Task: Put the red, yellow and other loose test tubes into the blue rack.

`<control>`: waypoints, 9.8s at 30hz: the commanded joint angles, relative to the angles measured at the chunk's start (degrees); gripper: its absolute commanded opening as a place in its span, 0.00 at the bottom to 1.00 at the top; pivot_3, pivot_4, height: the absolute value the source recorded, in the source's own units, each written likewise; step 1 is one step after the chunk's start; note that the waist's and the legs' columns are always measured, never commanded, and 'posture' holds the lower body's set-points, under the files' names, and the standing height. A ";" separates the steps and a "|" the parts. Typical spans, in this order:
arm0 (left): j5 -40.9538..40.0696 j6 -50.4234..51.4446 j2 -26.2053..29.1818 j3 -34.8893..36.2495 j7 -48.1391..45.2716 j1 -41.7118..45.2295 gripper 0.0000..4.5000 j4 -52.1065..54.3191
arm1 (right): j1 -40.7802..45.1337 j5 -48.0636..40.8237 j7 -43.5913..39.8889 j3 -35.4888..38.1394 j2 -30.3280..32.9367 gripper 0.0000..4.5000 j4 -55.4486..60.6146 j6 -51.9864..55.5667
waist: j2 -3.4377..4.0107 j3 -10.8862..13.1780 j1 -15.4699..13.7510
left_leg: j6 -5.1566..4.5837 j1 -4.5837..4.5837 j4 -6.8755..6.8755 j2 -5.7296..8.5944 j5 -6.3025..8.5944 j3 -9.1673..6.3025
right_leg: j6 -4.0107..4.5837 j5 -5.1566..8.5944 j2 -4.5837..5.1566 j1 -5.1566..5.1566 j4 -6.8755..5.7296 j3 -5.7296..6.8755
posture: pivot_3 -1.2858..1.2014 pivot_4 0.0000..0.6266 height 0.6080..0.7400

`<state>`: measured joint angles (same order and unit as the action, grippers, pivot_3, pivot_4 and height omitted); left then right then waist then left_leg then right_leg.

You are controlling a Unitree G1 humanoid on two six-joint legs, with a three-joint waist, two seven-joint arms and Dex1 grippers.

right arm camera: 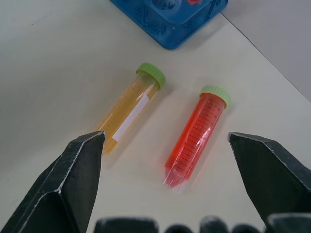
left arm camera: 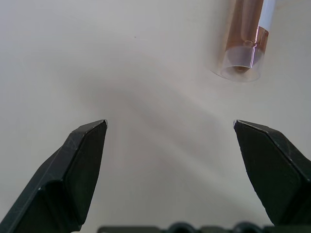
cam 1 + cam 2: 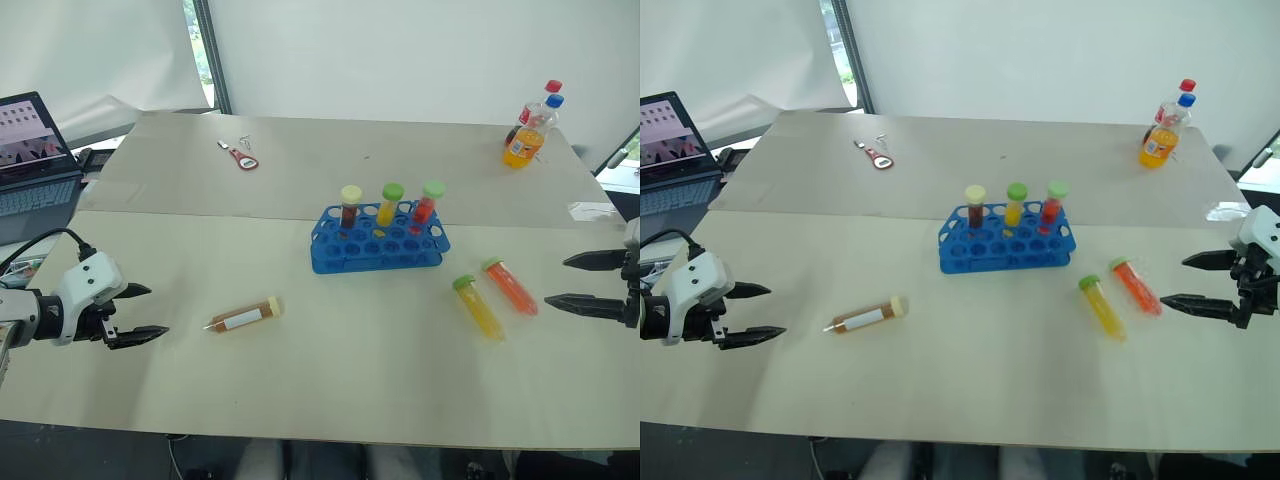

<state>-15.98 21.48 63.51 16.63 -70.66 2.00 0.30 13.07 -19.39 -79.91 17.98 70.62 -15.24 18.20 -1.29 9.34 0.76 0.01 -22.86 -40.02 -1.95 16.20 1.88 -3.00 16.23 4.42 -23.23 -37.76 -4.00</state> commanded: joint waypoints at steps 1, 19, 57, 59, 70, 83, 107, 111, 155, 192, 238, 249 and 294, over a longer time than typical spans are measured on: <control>-0.75 0.21 0.94 0.39 0.14 1.39 0.99 0.76 | -0.38 -0.49 -0.60 1.69 1.40 1.00 0.49 -0.51 | 0.00 0.00 -0.01 | 0.00 0.00 0.00 0.00 0.00 0.00 | 0.00 0.00 0.00 0.00 0.00 0.00 | 0.52 0.24 0.81; -2.73 0.85 0.20 -0.40 -1.23 7.27 0.99 -3.02 | -2.99 -1.23 0.73 4.10 1.10 1.00 1.17 0.42 | 0.00 0.00 0.01 | 0.00 0.01 -0.06 0.01 0.00 0.02 | 0.00 0.00 0.00 -0.01 -0.12 0.00 | 0.52 0.24 0.81; -8.17 7.47 -21.55 -27.36 5.57 29.37 1.00 24.07 | 47.41 27.59 9.58 -39.60 -18.83 0.73 -39.80 19.38 | 0.01 0.00 0.10 | 0.02 -0.44 -0.45 0.11 -0.03 -0.10 | 0.01 -0.01 0.00 -0.35 -0.25 0.00 | 0.52 0.24 0.81; -7.95 7.27 -21.79 -27.51 5.81 29.16 1.00 24.00 | 47.76 27.86 9.65 -39.12 -19.09 0.58 -40.70 19.08 | 0.01 0.00 0.12 | 0.03 -0.44 -0.45 0.11 -0.04 -0.10 | 0.01 -0.01 0.00 -0.35 -0.26 -0.01 | 0.52 0.24 0.81; -6.45 4.86 -21.16 -27.07 4.19 28.58 1.00 20.86 | 46.37 26.23 6.70 -35.34 -16.44 0.23 -35.68 21.20 | 0.02 0.00 0.11 | 0.04 -0.44 -0.46 0.11 -0.04 -0.10 | 0.01 -0.01 0.00 -0.35 -0.28 -0.01 | 0.52 0.24 0.81; -13.33 7.15 -24.43 -18.57 8.48 26.08 1.00 19.56 | 19.41 0.52 24.79 3.22 -28.18 0.23 25.40 21.44 | 0.19 0.04 -0.02 | 0.02 -0.94 -0.88 0.07 -0.03 -0.55 | 0.01 -0.01 0.00 -0.89 -0.82 0.00 | 0.52 0.24 0.81; -16.87 7.52 -28.08 -19.12 9.15 27.41 1.00 17.16 | 14.90 10.98 53.19 -6.55 -51.12 0.23 6.08 -18.50 | 0.18 0.03 0.28 | 0.18 -0.87 -0.92 0.15 -0.15 -0.45 | 0.01 -0.02 -0.02 -0.91 -1.13 0.01 | 0.52 0.24 0.81; -16.39 6.84 -28.16 -19.31 9.32 26.68 1.00 17.53 | 15.37 11.09 54.32 -6.82 -51.02 0.23 3.66 -20.53 | 0.18 0.03 0.28 | 0.19 -0.87 -0.93 0.14 -0.15 -0.44 | 0.01 -0.02 -0.01 -0.91 -1.13 0.01 | 0.52 0.24 0.81; -12.26 8.00 -21.90 -24.72 5.37 26.85 1.00 21.10 | -6.56 -5.04 50.32 -2.10 -18.97 0.99 48.15 35.03 | 0.17 0.04 0.40 | 0.14 -0.83 -0.88 0.14 -0.14 -0.69 | 0.02 -0.03 -0.06 -0.82 -1.01 -0.01 | 0.52 0.24 0.81; -11.08 4.03 -21.88 -21.99 3.37 23.73 1.00 19.20 | 22.90 -9.32 29.47 -22.54 -12.34 0.21 35.07 54.21 | 0.14 0.05 -0.06 | -0.02 -1.03 -0.85 0.12 -0.15 -0.75 | 0.02 -0.03 -0.06 -0.92 -0.73 0.01 | 0.52 0.24 0.81; -16.97 10.82 -19.67 -17.49 5.15 26.13 1.00 20.22 | 10.06 18.26 72.63 -17.68 -65.57 0.21 14.83 -19.97 | -0.01 -0.01 0.64 | 0.12 -0.93 -0.83 0.16 -0.23 -0.85 | 0.03 -0.04 -0.07 -0.96 -1.16 0.08 | 0.52 0.24 0.81; -18.94 18.19 -21.59 -17.06 11.25 28.62 1.00 21.12 | 8.48 16.43 73.76 -16.76 -69.68 0.45 13.37 -23.43 | -0.01 -0.01 1.27 | 0.14 -0.93 -0.78 0.15 -0.24 -0.90 | 0.04 -0.04 -0.07 -0.97 -1.24 0.07 | 0.52 0.24 0.81; 12.88 24.50 -8.20 -50.70 -5.01 47.72 1.00 7.46 | -4.27 -24.82 38.59 -16.41 -27.02 1.00 62.14 33.20 | -0.20 0.10 -0.76 | 0.10 -1.29 -1.02 0.17 -0.25 -0.78 | 0.04 -0.03 -0.22 -0.93 -0.81 0.11 | 0.52 0.24 0.81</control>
<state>-4.66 47.56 55.38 -34.30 -75.63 48.54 7.83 8.57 -42.24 -41.15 -0.76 43.78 44.45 52.93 -1.49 9.44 0.00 0.11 -24.15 -41.05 -1.78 15.95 1.08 -2.96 16.19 4.20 -24.15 -38.59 -3.88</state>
